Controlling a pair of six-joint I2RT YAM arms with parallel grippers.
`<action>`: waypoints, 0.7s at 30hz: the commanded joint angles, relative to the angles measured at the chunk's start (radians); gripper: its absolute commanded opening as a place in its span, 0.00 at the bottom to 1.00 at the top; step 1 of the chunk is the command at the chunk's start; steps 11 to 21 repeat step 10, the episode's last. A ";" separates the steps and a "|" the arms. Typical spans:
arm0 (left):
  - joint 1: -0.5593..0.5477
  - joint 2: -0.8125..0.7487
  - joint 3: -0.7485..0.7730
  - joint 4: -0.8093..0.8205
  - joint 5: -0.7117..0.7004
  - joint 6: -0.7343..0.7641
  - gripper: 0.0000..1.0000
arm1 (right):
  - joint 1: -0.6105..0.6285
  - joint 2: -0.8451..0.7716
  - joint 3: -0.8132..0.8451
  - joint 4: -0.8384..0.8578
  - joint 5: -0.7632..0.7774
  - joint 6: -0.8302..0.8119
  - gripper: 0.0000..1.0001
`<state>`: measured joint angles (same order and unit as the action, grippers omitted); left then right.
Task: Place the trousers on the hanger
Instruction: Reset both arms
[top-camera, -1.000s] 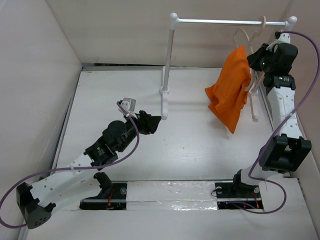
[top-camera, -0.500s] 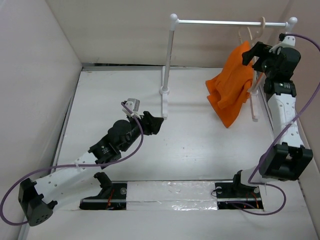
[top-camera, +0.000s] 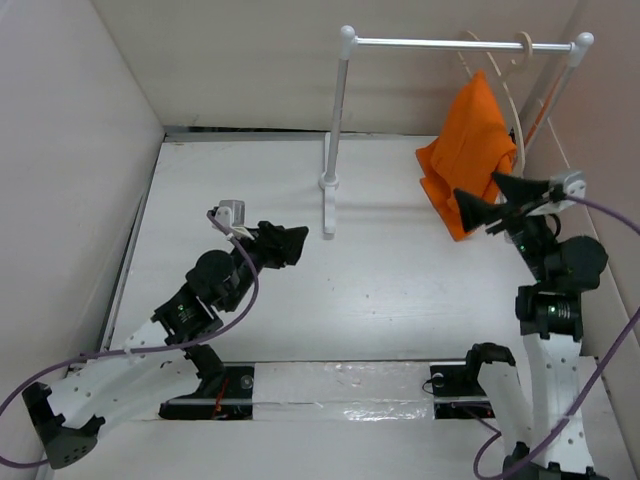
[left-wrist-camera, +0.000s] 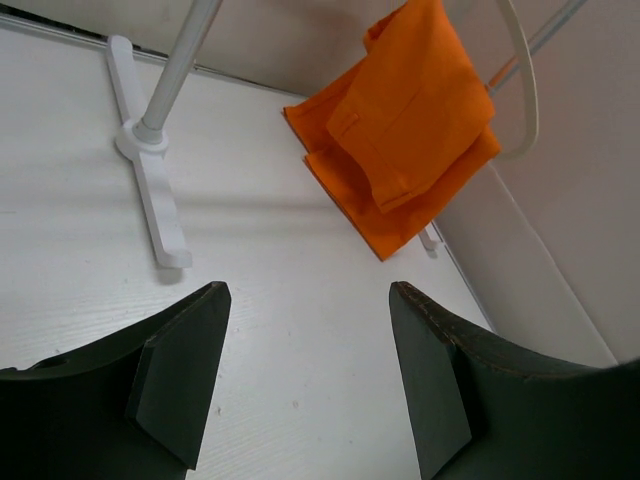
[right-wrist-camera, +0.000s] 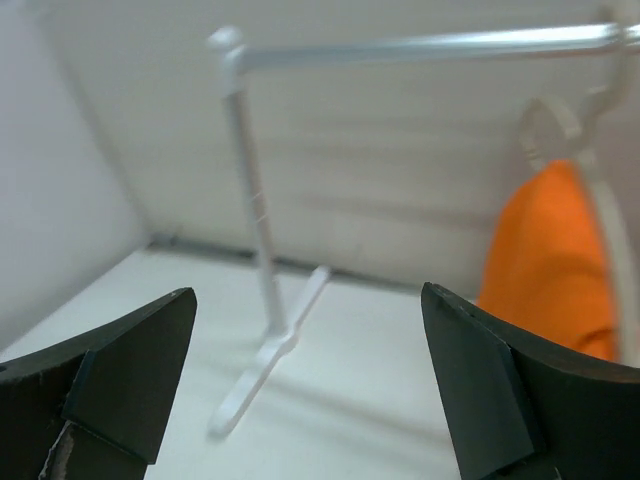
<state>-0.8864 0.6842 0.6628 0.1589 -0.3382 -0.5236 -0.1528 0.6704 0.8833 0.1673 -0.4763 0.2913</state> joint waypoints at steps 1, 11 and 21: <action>0.001 -0.079 0.040 -0.051 -0.070 -0.033 0.62 | 0.056 -0.093 -0.131 -0.049 -0.200 -0.050 1.00; 0.001 -0.255 -0.106 -0.193 -0.098 -0.130 0.68 | 0.107 -0.419 -0.317 -0.420 -0.116 -0.198 1.00; 0.001 -0.255 -0.106 -0.193 -0.098 -0.130 0.68 | 0.107 -0.419 -0.317 -0.420 -0.116 -0.198 1.00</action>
